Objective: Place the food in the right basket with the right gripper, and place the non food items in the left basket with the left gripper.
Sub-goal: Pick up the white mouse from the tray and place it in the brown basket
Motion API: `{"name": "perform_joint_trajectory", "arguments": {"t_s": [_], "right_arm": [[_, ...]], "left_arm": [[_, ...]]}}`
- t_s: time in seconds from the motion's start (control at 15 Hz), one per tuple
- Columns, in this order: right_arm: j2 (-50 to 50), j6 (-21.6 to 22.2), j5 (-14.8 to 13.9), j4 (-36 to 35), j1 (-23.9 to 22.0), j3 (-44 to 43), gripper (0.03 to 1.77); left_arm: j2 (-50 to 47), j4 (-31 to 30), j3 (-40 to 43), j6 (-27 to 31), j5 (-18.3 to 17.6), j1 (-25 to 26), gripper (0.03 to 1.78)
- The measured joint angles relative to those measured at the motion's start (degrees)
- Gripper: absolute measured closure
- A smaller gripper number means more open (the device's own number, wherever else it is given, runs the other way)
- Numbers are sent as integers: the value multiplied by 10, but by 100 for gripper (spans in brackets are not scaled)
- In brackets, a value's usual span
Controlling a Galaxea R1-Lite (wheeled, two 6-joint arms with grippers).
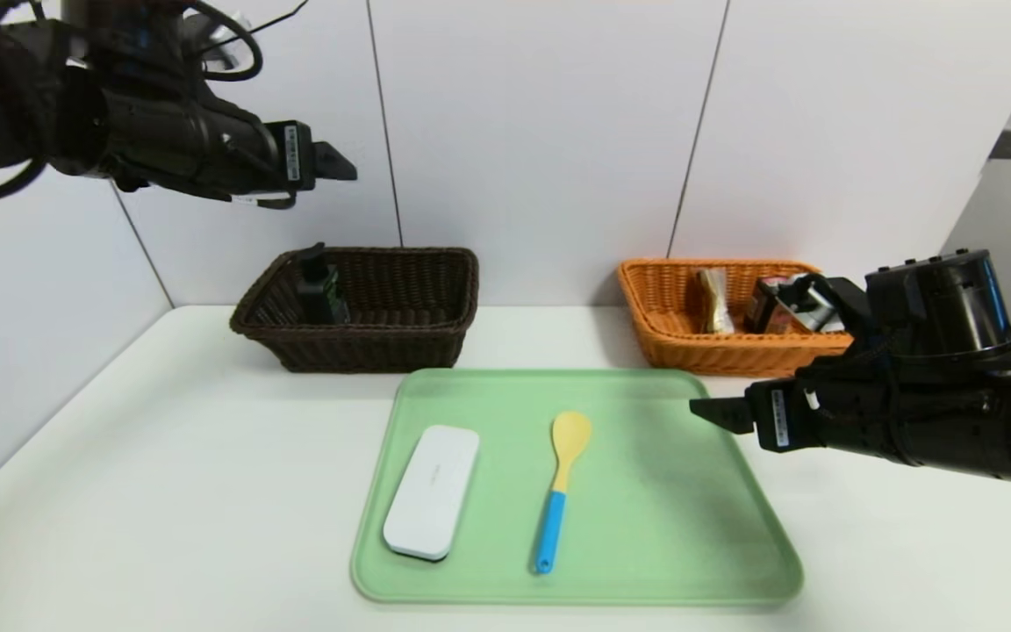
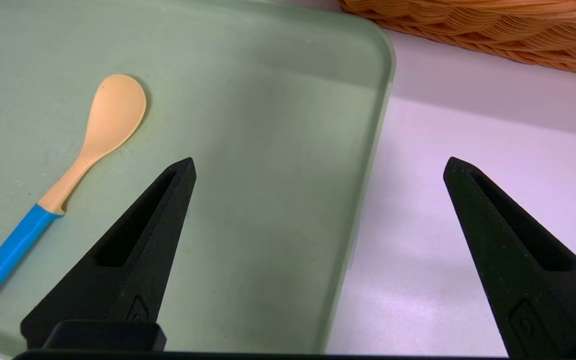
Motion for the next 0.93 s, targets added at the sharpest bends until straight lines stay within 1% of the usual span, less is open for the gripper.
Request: {"name": "perform_joint_trajectory", "arguments": {"t_s": [0.13, 0.2, 0.27, 0.4, 0.53, 0.6, 0.73, 0.93], "right_arm": [[-1, 0, -21, 9, 2, -1, 9], [-3, 0, -25, 19, 5, -1, 9], [-7, 0, -25, 36, 5, -2, 9], [-17, 1, -25, 78, 7, -11, 9], [-28, 18, -21, 123, 8, -24, 9], [-31, 28, -20, 127, 8, -28, 9], [-38, 30, -19, 128, 8, -29, 9], [-45, 32, -19, 129, 7, -25, 9]], "left_arm": [[-27, 116, 1, -15, 8, -53, 20], [-36, 171, 2, -19, 14, -82, 19], [-40, 213, 3, -23, 17, -106, 18], [-37, 270, 4, -34, 34, -146, 16], [-21, 312, 4, -49, 44, -179, 15], [-9, 324, 5, -66, 44, -195, 14], [18, 333, 8, -93, 44, -214, 14], [55, 335, 15, -94, 44, -223, 13]]}}
